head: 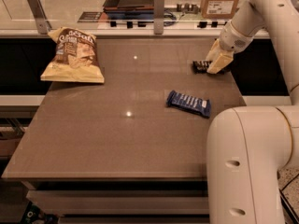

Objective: Move rxbar chocolate near brown chip bag

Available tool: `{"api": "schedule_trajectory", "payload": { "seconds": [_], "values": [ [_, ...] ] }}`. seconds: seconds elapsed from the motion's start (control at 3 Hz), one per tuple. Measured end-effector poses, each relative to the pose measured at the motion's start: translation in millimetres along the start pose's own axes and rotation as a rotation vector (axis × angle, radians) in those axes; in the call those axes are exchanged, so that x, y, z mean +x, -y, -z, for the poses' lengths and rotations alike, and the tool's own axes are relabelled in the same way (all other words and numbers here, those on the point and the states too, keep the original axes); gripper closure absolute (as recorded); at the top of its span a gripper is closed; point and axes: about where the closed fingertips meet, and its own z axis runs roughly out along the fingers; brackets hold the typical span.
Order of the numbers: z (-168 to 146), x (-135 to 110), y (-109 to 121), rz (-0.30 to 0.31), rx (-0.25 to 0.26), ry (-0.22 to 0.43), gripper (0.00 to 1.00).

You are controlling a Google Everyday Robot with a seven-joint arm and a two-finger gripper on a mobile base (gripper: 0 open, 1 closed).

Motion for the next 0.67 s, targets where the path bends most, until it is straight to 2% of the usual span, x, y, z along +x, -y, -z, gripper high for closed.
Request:
{"api": "schedule_trajectory", "payload": {
  "seconds": [0.33, 0.67],
  "values": [
    [3, -4, 5, 0.014, 0.028, 0.031, 1.0],
    [14, -13, 5, 0.02, 0.043, 0.035, 1.0]
  ]
}}
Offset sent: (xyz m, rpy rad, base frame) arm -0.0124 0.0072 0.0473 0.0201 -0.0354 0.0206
